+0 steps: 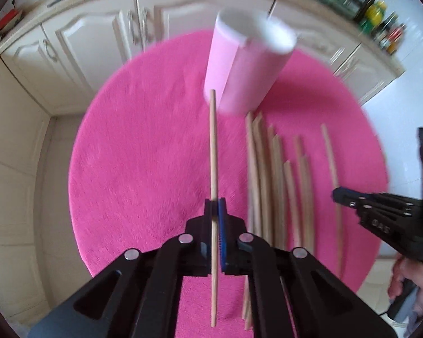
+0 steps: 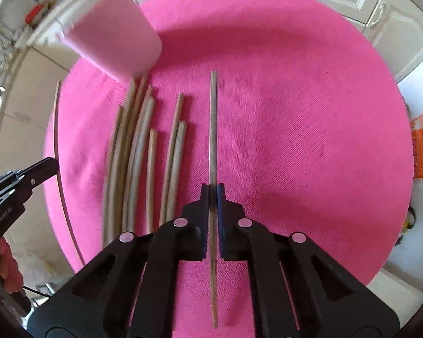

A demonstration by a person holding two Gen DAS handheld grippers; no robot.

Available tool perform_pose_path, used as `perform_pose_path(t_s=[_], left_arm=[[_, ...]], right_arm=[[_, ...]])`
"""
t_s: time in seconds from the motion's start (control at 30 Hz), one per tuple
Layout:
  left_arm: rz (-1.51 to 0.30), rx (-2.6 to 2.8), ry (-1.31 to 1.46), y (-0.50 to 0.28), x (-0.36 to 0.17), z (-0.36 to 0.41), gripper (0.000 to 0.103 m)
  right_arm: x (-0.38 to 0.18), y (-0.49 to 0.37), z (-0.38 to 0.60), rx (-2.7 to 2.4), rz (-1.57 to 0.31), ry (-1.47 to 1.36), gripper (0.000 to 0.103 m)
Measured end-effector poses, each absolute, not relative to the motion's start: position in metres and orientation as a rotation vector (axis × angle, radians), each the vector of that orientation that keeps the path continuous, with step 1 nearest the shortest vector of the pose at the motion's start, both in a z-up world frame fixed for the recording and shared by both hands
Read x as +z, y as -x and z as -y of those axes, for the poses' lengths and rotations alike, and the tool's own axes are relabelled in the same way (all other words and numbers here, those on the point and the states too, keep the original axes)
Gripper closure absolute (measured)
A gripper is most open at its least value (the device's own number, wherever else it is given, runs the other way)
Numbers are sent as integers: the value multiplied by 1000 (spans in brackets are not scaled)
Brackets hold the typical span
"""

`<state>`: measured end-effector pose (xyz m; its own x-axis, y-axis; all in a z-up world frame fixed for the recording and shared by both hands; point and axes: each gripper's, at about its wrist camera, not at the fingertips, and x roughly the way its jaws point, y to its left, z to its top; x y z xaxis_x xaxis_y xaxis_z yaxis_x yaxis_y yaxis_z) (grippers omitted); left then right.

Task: Organize utensils
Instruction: 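Lift the left tool's chopstick over the pink cup while the right tool carries its chopstick there too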

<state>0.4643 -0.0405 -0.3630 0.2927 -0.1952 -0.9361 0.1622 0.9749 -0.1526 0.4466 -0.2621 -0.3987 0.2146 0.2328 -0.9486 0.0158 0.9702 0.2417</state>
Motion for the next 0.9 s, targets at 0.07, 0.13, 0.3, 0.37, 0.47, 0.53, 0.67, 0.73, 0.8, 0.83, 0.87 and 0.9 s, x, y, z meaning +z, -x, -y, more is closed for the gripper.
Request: perform_pose_path(t_s=[0.07, 0.13, 0.3, 0.37, 0.47, 0.53, 0.67, 0.73, 0.8, 0.83, 0.87, 0.9], left_arm=[[-1185, -265, 48, -460, -344, 40, 99], [-1128, -281, 69, -460, -331, 37, 99], [-966, -314, 155, -467, -283, 29, 99], [-884, -321, 165, -473, -260, 39, 99], [-765, -328, 182, -491, -235, 44, 99], [-707, -327, 192, -506, -222, 49, 99], [-612, -296, 207, -536, -210, 52, 99], [-582, -275, 209, -551, -211, 54, 99], [-571, -259, 219, -562, -217, 55, 99], [-566, -251, 226, -569, -221, 57, 99], [-566, -248, 229, -571, -225, 57, 99], [-565, -242, 231, -575, -229, 58, 99]], right_arm=[[-385, -446, 272, 156, -1303, -265, 97], [-367, -447, 279, 168, -1241, -310, 97], [-318, -458, 286, 205, -1070, -385, 97], [-295, -464, 291, 234, -986, -400, 97], [-264, -475, 293, 275, -863, -419, 97], [-253, -488, 286, 286, -799, -426, 97], [-231, -510, 285, 285, -652, -462, 97], [-228, -520, 286, 285, -599, -480, 97], [-224, -531, 283, 289, -571, -502, 97], [-223, -537, 282, 287, -556, -504, 97], [-224, -542, 281, 287, -548, -504, 97], [-223, -548, 279, 287, -539, -510, 97]])
